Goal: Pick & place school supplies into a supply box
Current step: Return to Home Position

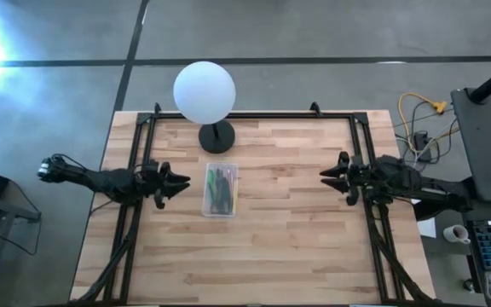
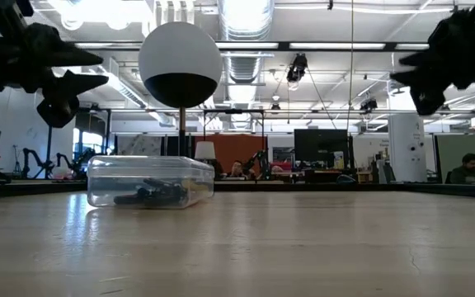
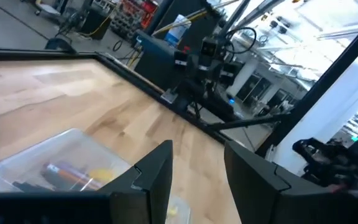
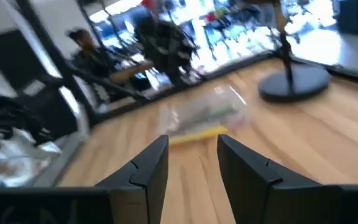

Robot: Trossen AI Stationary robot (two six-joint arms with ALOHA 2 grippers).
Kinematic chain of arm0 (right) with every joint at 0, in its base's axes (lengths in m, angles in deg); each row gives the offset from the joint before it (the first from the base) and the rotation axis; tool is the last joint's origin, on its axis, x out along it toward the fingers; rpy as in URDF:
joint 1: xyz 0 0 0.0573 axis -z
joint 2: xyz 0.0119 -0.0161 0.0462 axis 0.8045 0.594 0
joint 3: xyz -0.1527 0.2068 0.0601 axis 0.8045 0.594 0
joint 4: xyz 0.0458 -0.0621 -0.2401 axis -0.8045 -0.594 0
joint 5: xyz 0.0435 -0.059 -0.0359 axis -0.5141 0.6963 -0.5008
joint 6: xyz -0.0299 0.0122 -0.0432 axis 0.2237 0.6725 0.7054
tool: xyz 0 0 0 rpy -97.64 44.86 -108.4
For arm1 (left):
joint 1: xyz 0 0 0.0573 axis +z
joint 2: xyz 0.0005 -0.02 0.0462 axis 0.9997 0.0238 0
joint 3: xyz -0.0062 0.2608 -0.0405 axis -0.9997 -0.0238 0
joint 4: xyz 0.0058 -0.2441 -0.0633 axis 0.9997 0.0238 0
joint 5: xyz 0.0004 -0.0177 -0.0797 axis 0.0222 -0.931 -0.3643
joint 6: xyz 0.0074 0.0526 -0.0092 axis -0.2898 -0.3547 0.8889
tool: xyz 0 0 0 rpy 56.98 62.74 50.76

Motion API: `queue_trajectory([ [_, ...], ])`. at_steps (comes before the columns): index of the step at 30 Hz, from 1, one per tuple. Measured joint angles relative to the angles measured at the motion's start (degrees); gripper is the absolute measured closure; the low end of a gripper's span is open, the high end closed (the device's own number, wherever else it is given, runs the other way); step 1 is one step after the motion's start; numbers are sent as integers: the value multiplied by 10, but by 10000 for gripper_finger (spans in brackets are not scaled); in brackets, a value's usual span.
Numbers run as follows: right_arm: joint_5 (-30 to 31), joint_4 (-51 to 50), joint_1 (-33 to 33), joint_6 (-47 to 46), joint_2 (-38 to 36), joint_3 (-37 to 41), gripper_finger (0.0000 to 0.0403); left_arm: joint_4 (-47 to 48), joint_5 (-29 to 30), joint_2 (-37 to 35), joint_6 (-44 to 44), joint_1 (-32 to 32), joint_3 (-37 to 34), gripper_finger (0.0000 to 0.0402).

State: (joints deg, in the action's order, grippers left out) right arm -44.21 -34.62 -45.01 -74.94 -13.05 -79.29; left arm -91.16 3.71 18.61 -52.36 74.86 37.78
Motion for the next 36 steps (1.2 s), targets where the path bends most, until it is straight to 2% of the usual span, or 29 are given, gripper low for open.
queue_trajectory([
  [12,30,16,-3,-2,28,31,272,-2,0,87,0,0,0,272],
  [36,28,16,-7,-2,30,31,278,-2,-1,220,0,0,0,272],
])
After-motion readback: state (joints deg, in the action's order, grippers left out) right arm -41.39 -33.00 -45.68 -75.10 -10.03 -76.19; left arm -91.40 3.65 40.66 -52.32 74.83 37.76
